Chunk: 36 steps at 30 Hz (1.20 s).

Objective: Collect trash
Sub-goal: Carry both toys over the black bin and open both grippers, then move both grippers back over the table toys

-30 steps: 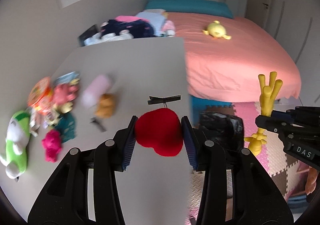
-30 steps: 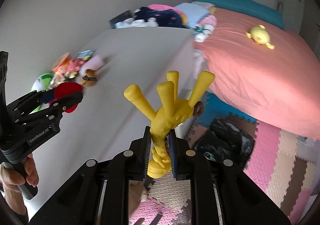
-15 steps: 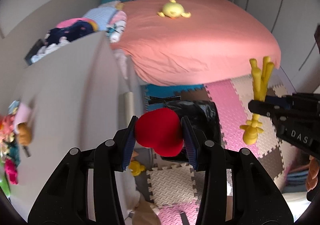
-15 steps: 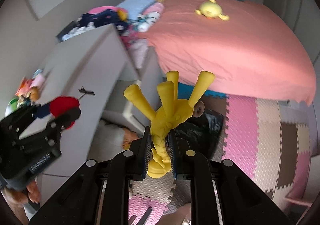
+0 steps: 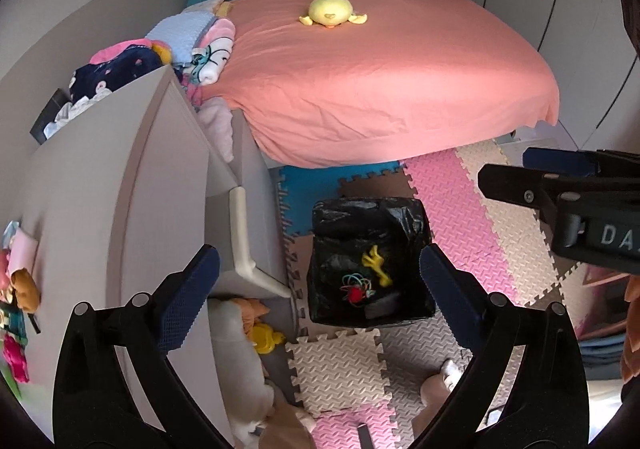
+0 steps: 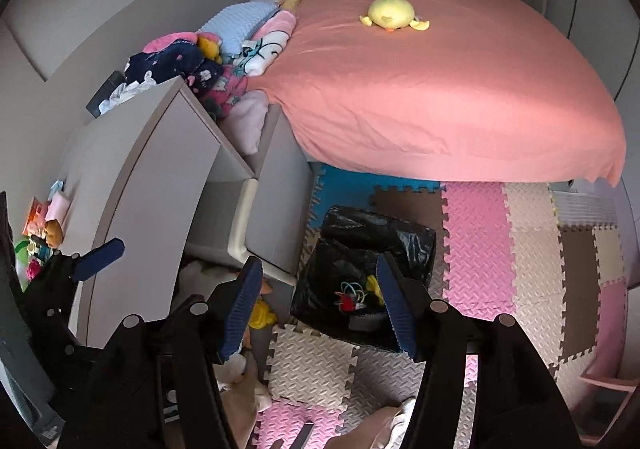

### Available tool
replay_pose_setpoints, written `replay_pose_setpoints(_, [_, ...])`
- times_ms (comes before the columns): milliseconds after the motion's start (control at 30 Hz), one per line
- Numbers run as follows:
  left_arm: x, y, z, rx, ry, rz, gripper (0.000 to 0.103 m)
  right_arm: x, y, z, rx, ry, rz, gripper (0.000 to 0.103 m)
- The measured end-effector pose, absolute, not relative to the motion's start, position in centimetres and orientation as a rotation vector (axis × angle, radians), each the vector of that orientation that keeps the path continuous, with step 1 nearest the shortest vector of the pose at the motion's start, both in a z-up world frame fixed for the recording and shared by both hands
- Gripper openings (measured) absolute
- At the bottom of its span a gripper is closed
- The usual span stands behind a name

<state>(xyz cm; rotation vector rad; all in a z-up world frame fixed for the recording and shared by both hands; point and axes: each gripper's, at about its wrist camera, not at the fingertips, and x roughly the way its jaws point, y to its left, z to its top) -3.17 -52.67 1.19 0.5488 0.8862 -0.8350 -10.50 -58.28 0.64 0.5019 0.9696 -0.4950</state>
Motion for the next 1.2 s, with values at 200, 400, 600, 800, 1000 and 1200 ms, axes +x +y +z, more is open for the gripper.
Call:
replay_pose_setpoints(200, [-2.5,-49.7,2.2,0.528,0.864,-0.785,0.097,-10.0,-56.8,1.2,0.482,0.962,-0.467,0.062])
replay_pose_setpoints(400, [-1.7,-45.8,3.7,0.504,0.832,-0.731,0.097,-8.4,-53.2,2.9,0.423,0.947,-0.399,0.063])
replay_pose_setpoints(600, [0.6,-40.3,5.4,0.447,0.816,-0.66,0.097,-5.4,-48.3,4.3,0.343,0.95,-0.318,0.063])
replay_pose_setpoints(800, [3.2,-33.8,6.1,0.379,0.827,-0.565,0.097,-2.1,-43.3,5.1,0.282,0.958,-0.24,0.063])
replay_pose_setpoints(1000, [5.4,-27.0,6.1,0.31,0.829,-0.459,0.097,1.5,-37.8,5.4,0.228,0.965,-0.143,0.063])
replay_pose_setpoints(1200, [7.4,-21.0,6.1,0.21,0.84,-0.373,0.097,5.2,-33.3,4.8,0.214,0.983,-0.06,0.063])
